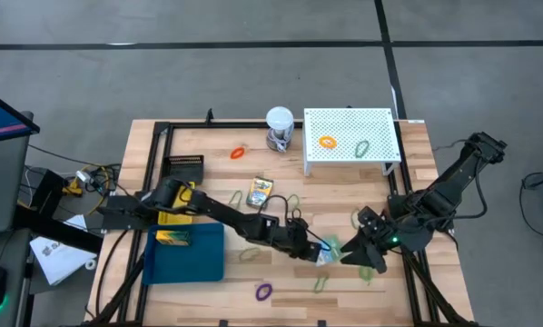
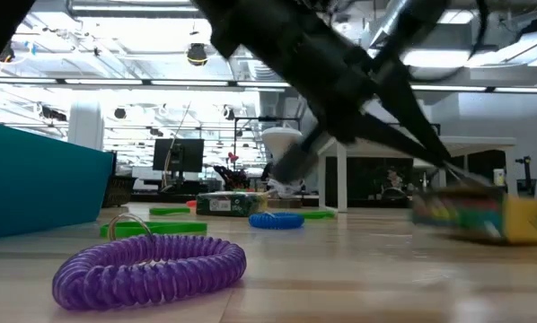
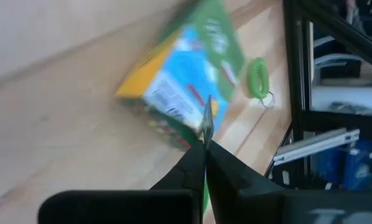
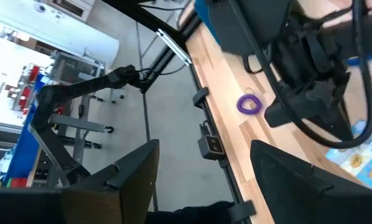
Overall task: Pick & Place Office Desk Supplies
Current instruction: Put the bottom crayon box into the blue bin
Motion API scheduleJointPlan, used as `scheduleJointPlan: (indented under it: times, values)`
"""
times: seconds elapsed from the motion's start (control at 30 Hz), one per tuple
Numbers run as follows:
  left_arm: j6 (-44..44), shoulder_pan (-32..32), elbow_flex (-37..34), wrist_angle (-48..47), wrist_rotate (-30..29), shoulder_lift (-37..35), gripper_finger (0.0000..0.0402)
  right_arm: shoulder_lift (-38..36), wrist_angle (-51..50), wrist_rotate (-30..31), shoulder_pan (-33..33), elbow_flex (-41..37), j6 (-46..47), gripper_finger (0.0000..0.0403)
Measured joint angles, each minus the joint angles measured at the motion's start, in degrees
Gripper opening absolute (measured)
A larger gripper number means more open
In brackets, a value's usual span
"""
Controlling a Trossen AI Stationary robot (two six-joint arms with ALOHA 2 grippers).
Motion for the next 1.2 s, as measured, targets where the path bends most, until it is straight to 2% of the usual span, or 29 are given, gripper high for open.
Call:
scheduleJointPlan:
  times: [0.1,0.27,0.53,0.93,1.2]
  values:
    - [2.82,0.49,-0.28,-3.64,1.56,-3.35,0.0001,0.0,0.59,1.4,0.02,0.0,-0.94,0.0249]
    - [3.78,0.34,-4.74,-5.14,1.9,-9.66,0.0001,0.0,0.84,1.94,0.0,0.0,-1.31,0.0249]
    - [3.7,-1.35,-14.07,-9.96,2.72,-26.36,0.0,0.0,1.58,4.29,0.0,0.0,-1.79,0.0249]
    - [0.53,-5.79,-22.17,-24.32,2.38,-51.01,0.0,0.02,3.51,4.29,-2.5,0.0,-4.63,0.0249]
    - [-7.03,-11.6,-23.43,-40.18,1.47,-60.38,0.0,0.02,3.49,4.29,-4.05,0.0,-4.7,0.0249]
